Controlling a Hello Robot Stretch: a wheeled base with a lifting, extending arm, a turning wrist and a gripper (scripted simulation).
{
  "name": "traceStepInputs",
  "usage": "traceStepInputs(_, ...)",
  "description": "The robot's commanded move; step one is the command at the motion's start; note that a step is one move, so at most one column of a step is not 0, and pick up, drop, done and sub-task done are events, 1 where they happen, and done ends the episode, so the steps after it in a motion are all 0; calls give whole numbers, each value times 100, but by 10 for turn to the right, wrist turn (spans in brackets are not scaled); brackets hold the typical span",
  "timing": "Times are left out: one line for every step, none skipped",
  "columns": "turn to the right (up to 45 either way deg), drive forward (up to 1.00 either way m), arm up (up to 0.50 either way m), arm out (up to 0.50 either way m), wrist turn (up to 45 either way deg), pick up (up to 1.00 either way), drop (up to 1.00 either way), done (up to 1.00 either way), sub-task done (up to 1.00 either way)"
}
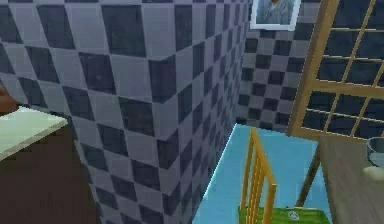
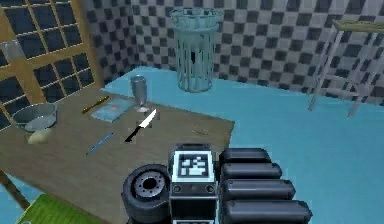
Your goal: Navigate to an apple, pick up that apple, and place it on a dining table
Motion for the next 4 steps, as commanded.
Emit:
traceStepInputs(-420, 0, 0, 0, 0, 0, 0, 0, 0)
traceStepInputs(450, 0, 0, 0, 0, 0, 0, 0, 0)
traceStepInputs(330, 0, 0, 0, 0, 0, 0, 0, 0)
traceStepInputs(-450, 0, 0, 0, 0, 0, 0, 0, 0)
